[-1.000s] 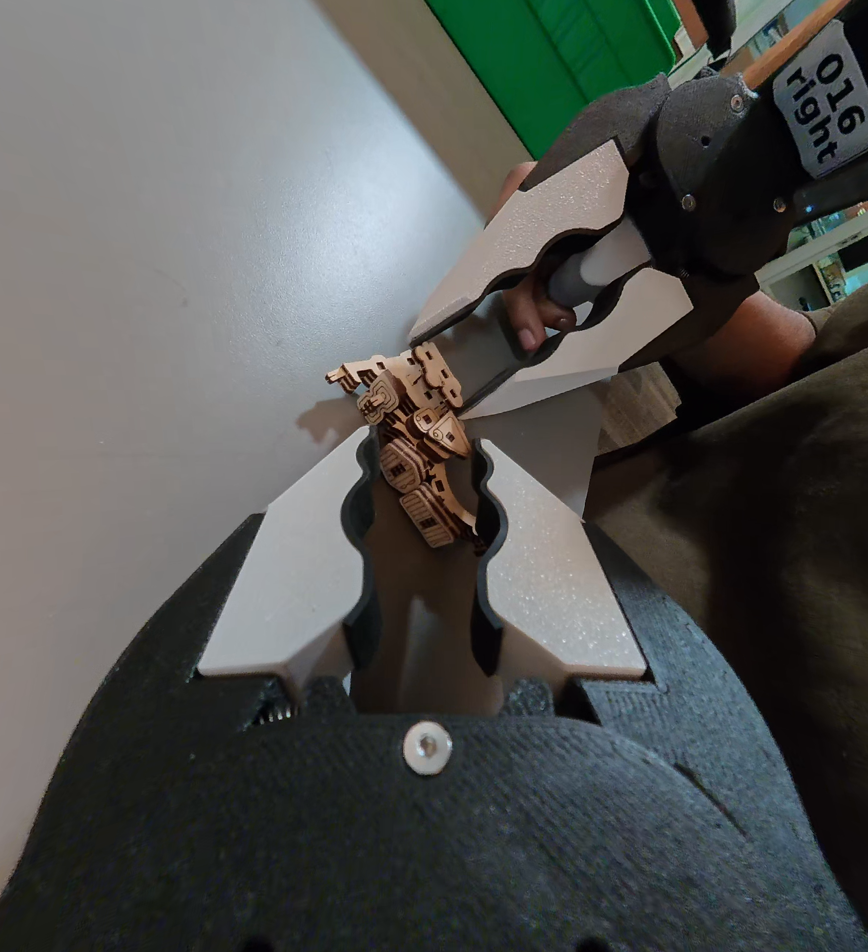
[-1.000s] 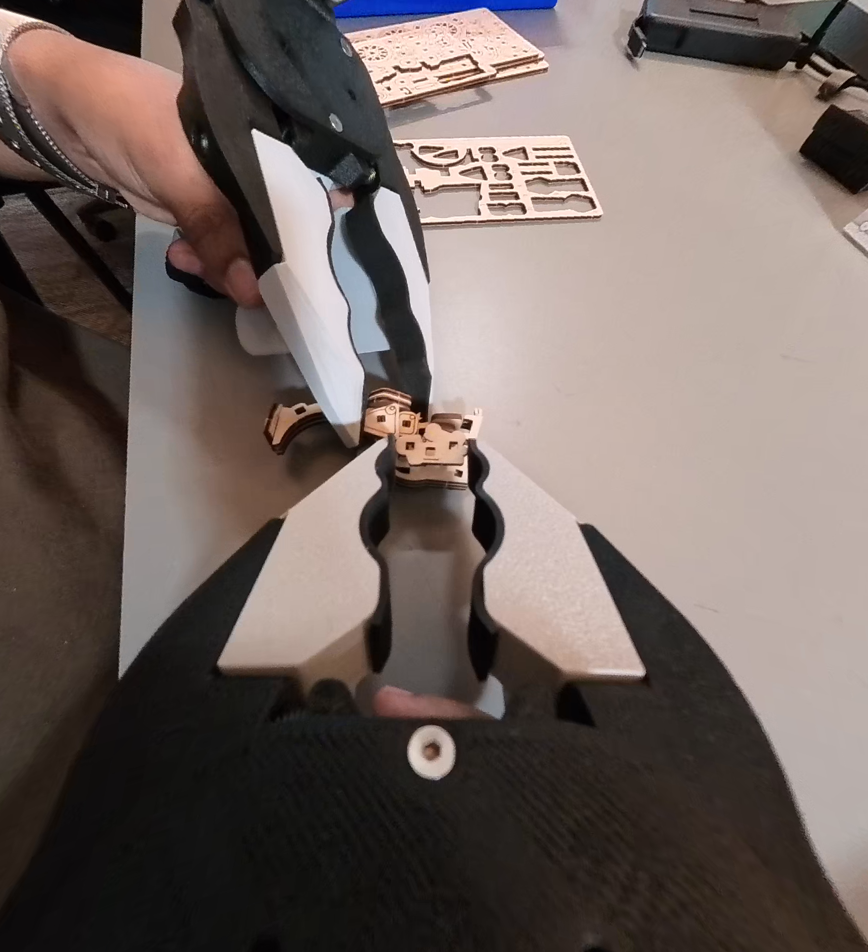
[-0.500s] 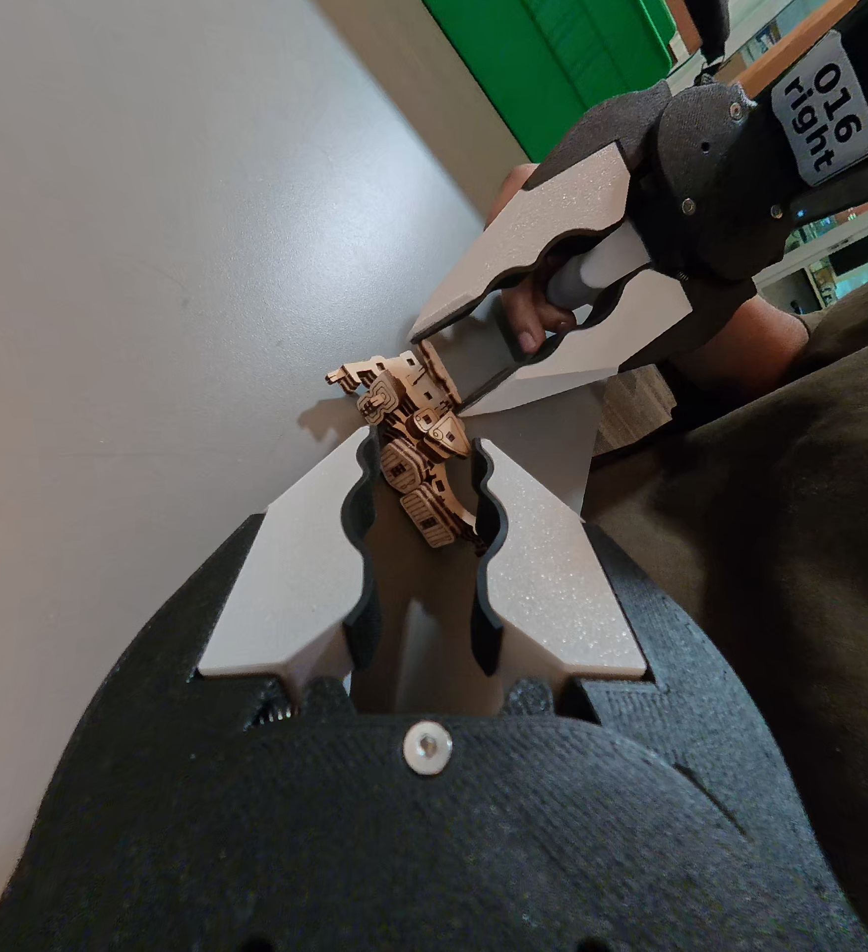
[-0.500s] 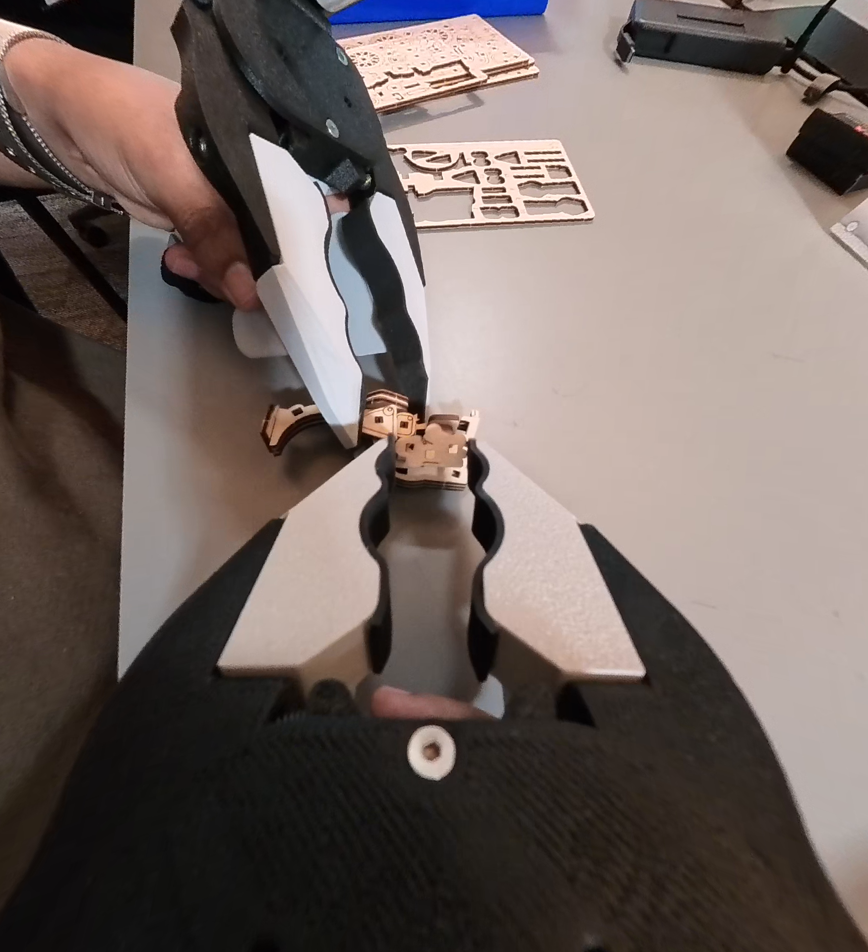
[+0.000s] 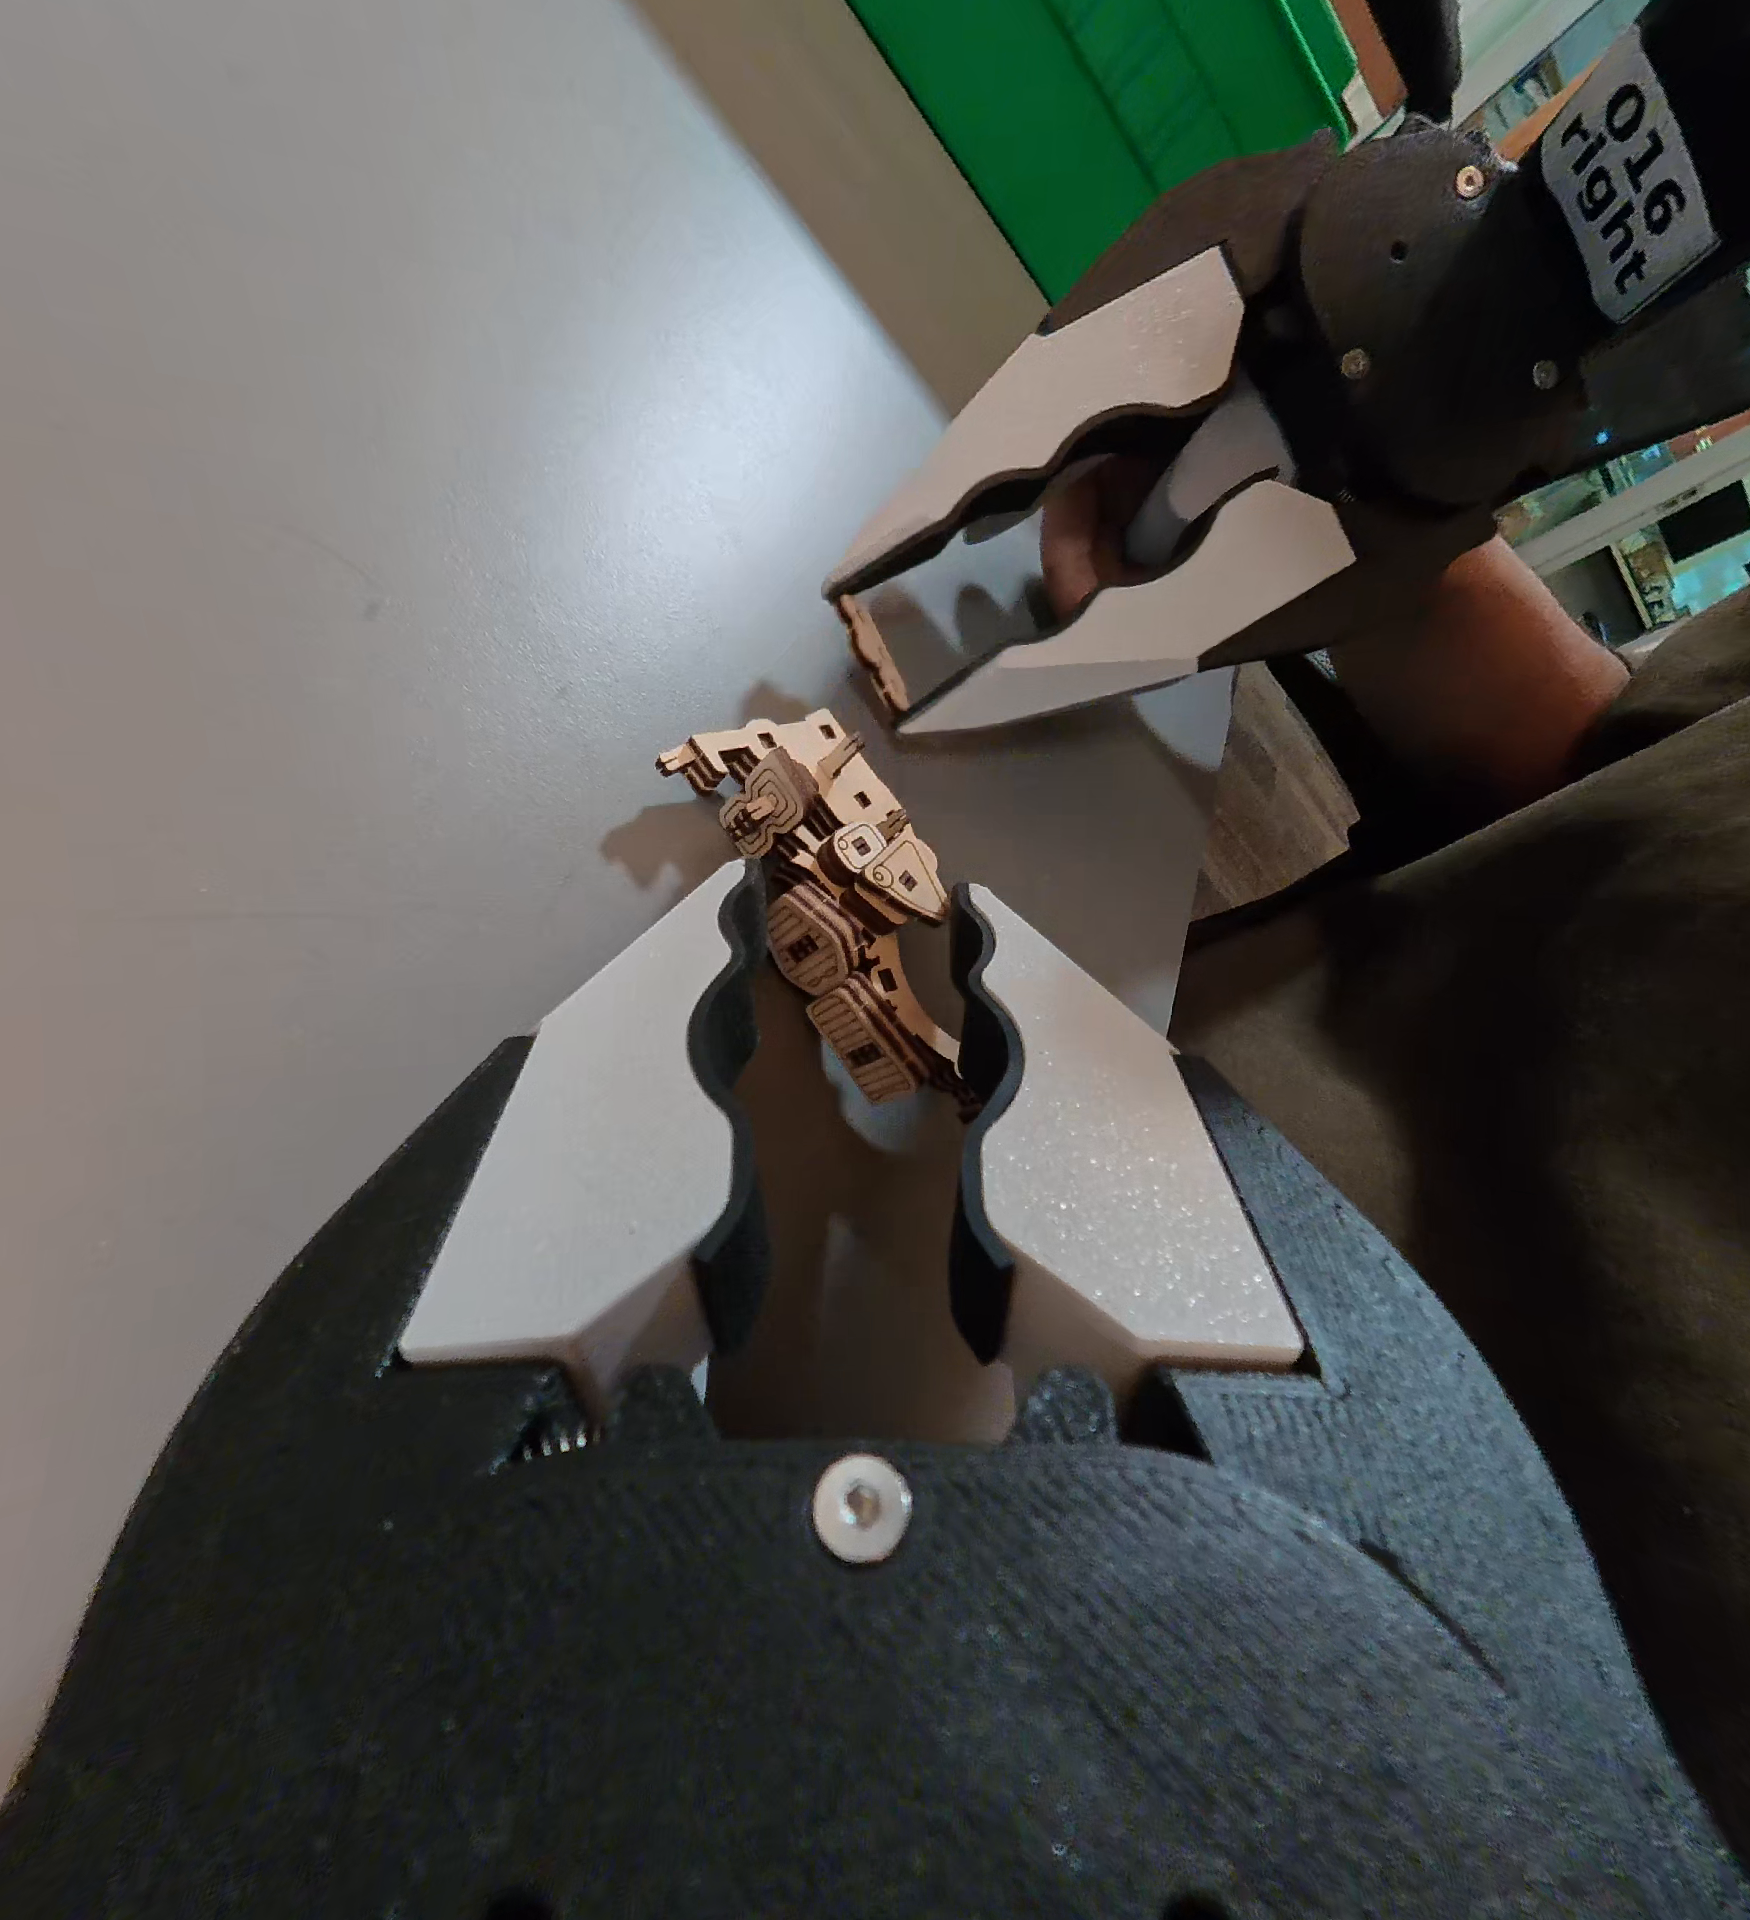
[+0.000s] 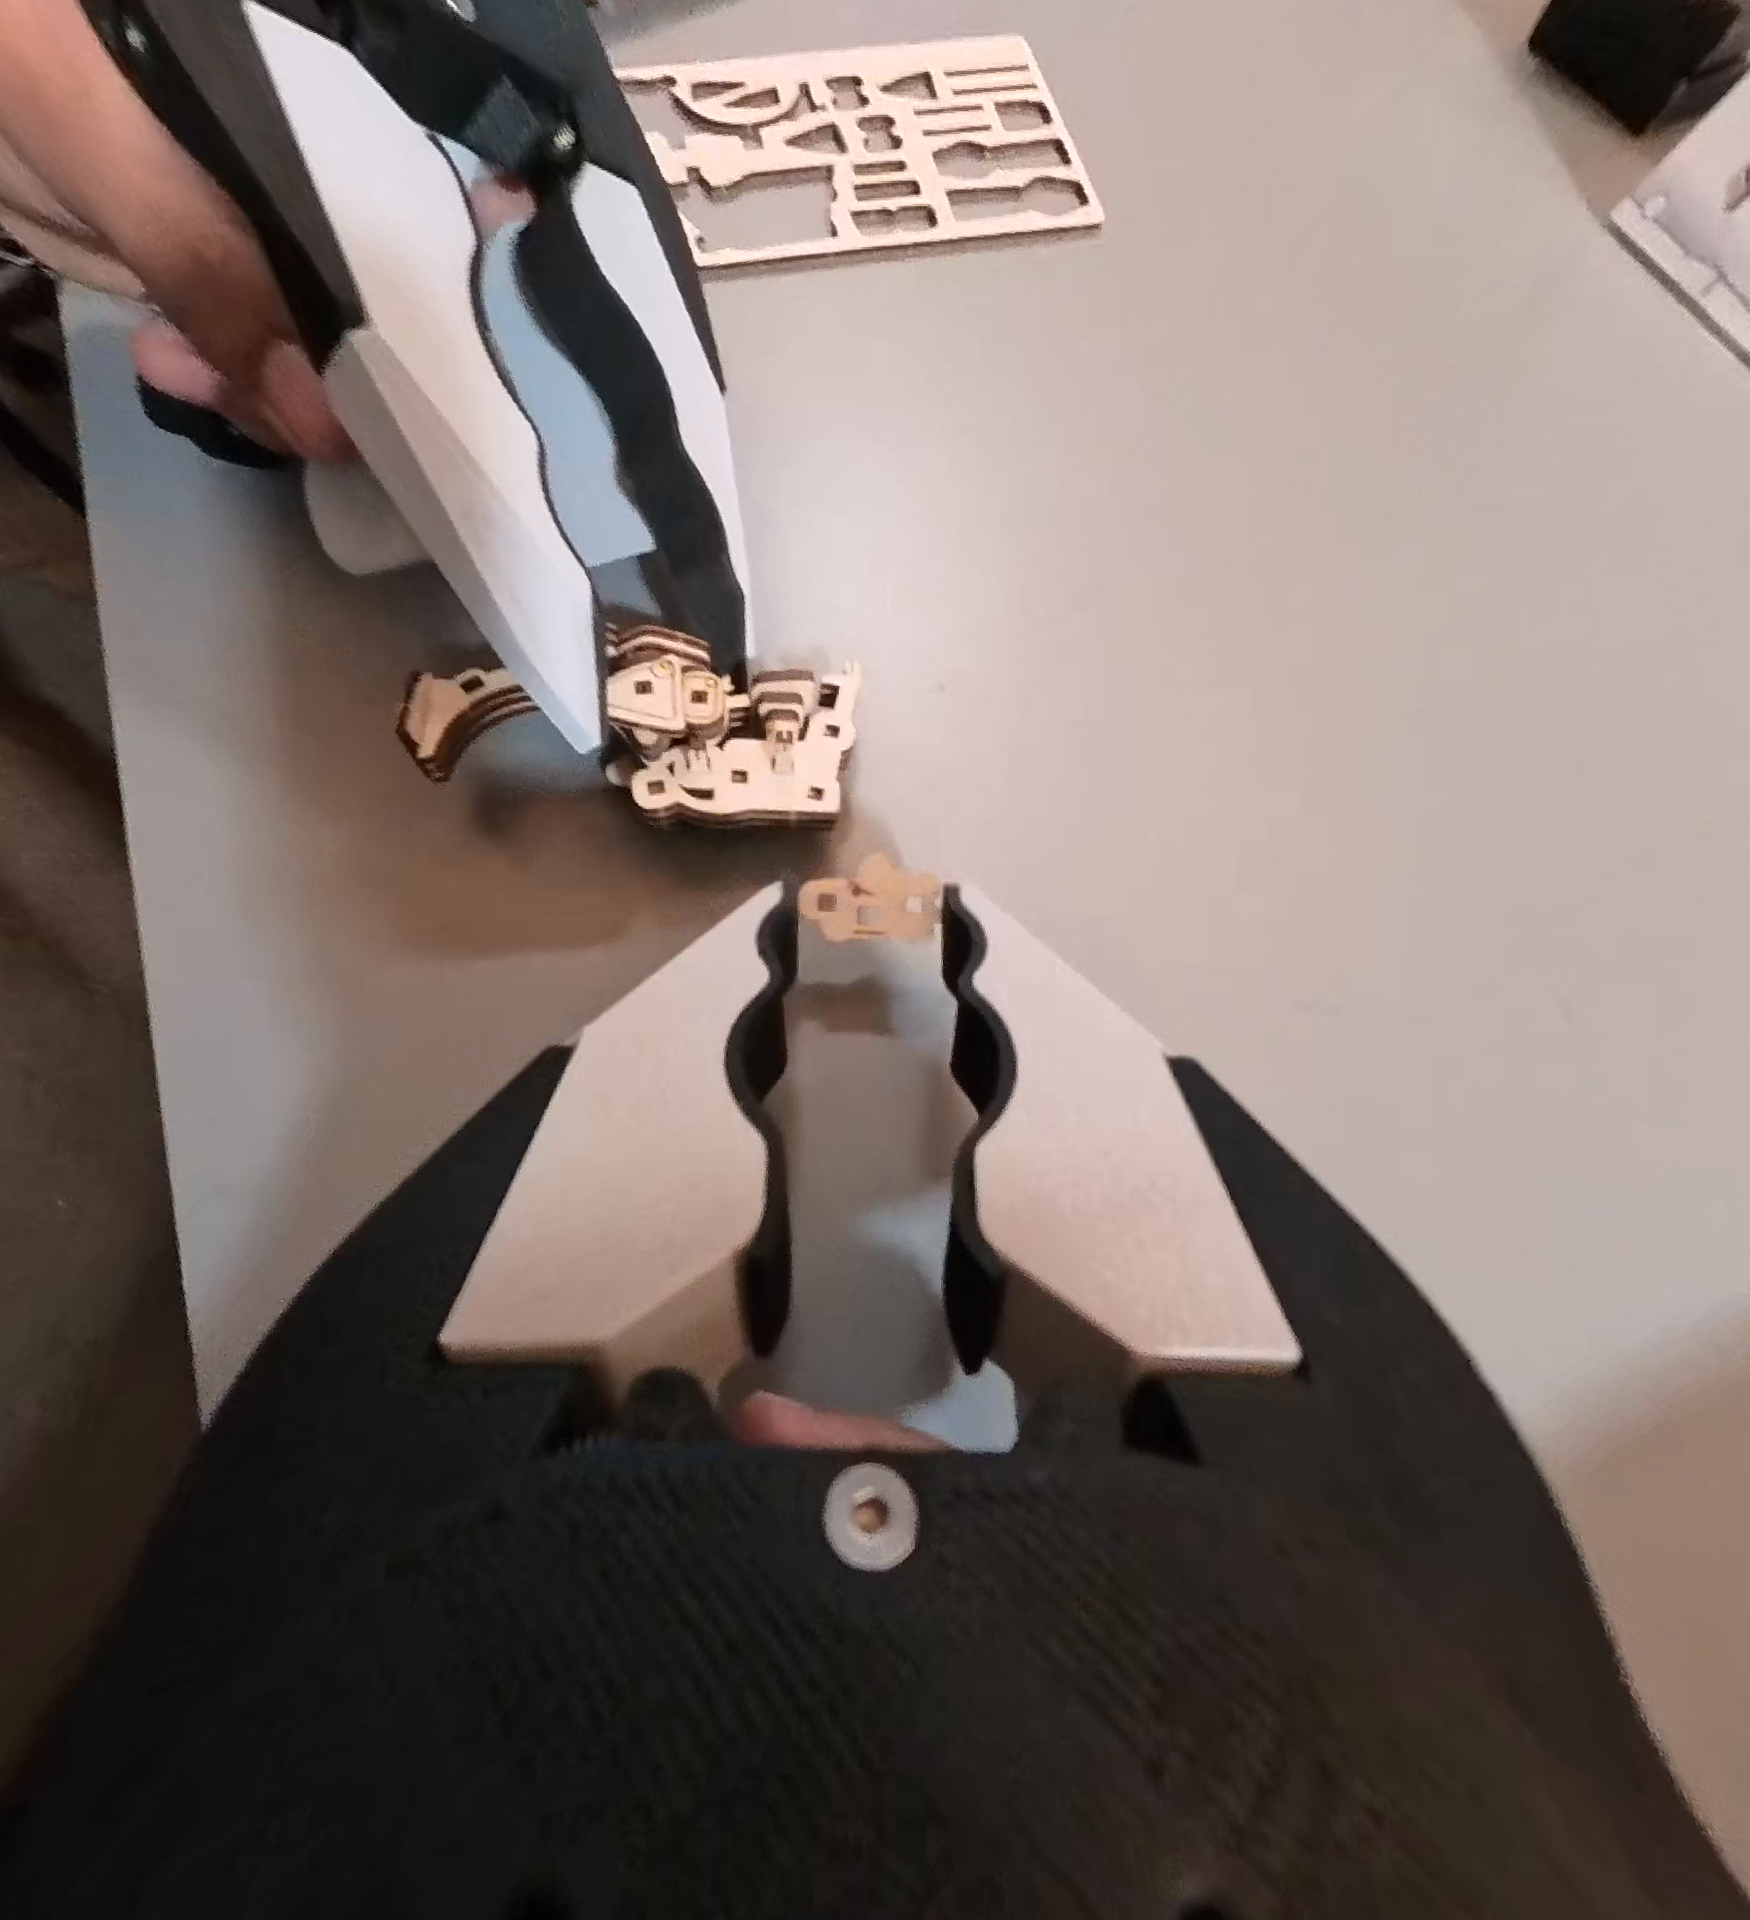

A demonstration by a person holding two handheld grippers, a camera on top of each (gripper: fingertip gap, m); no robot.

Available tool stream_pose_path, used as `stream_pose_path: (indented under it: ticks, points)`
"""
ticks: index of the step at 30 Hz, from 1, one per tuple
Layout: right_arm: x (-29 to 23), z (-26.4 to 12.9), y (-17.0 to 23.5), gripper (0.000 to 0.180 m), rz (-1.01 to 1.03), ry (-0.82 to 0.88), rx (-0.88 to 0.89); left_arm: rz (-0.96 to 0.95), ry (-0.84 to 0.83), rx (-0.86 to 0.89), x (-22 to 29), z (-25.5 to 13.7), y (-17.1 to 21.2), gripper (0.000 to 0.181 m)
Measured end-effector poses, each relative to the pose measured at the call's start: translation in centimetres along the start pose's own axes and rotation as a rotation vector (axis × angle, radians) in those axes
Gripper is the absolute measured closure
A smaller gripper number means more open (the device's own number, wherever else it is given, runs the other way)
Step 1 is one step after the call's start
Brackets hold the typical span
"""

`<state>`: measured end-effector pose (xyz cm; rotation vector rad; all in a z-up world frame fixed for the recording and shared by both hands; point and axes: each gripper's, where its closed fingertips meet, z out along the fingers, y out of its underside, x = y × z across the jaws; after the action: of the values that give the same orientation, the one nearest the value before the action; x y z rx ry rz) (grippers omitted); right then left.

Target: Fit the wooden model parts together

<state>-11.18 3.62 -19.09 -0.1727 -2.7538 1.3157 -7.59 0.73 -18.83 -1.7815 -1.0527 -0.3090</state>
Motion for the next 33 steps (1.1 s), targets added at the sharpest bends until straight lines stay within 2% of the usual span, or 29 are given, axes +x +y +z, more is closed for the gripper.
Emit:
stream_pose_path:
  ticks: [7, 12, 16, 19, 22, 33]
  points:
    - [0.2, 0.2, 1.4, 0.153, 0.030, 0.043, -0.085, -0.012, -0.004, 0.015, -0.2, -0.1, -0.2, 0.147]
    - [0.5, -0.2, 1.5, 0.139, 0.017, 0.077, -0.078, -0.023, 0.007, 0.018, -0.2, -0.1, -0.3, 0.147]
    - [0.7, -0.5, 1.2, 0.142, 0.039, 0.100, -0.067, -0.027, 0.010, 0.019, -0.2, -0.1, -0.3, 0.147]
    - [1.0, -0.6, 0.9, 0.150, 0.102, 0.124, -0.057, -0.025, 0.009, 0.019, -0.2, -0.1, -0.3, 0.147]
    - [0.6, -0.5, 1.1, 0.148, 0.142, 0.107, -0.077, -0.027, 0.011, 0.020, -0.2, -0.1, -0.3, 0.147]
    - [0.5, -0.1, 1.4, 0.151, 0.112, 0.104, -0.091, -0.029, 0.016, 0.018, -0.2, -0.1, -0.3, 0.147]
